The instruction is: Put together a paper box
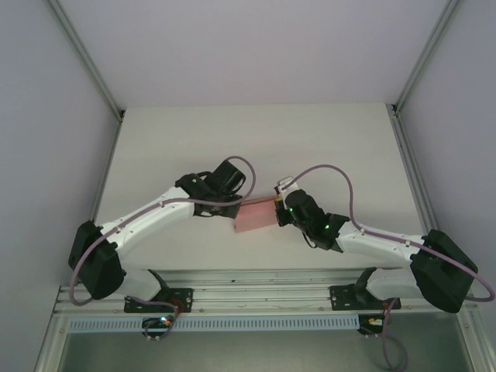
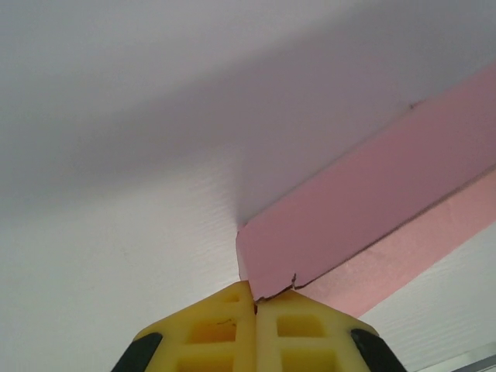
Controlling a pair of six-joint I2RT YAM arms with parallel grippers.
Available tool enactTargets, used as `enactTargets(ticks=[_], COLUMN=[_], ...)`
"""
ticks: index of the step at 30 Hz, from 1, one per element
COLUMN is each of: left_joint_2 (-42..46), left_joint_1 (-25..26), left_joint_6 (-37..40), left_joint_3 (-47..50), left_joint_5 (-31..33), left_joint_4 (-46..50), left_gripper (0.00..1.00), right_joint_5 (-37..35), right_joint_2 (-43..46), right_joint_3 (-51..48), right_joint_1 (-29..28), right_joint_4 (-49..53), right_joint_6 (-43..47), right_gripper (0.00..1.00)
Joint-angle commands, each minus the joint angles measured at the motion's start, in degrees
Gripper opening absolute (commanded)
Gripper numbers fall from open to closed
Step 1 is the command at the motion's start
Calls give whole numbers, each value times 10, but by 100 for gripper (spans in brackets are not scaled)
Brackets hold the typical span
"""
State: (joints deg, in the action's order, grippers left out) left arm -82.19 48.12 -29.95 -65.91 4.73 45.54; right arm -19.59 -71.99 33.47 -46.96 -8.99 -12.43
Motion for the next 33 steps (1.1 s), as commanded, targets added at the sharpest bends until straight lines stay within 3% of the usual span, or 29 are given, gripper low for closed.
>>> enactTargets(ticks=[1, 4, 8, 18, 33], left_joint_2=[-18, -25, -21, -21, -34], left_joint_1=[-20, -30, -42, -106, -138], left_joint_6=[-117, -149, -185, -219, -235], left_joint_3=[-30, -33, -37, -27, -19], left_joint_5=[-35, -55, -67, -211, -248], left_joint_4=[41, 46, 44, 17, 31], left_gripper=[0, 0, 0, 0, 0], right_joint_5=[-95, -150, -172, -178, -177], right_joint_2=[-13, -22, -37, -36, -44], right_joint_3=[7, 5, 3, -12, -11], right_joint_1=[-30, -58, -80, -85, -85], right_joint_4=[28, 14, 0, -8, -2], right_joint_6=[-16, -15, -15, -21, -35], right_gripper=[0, 0, 0, 0, 0])
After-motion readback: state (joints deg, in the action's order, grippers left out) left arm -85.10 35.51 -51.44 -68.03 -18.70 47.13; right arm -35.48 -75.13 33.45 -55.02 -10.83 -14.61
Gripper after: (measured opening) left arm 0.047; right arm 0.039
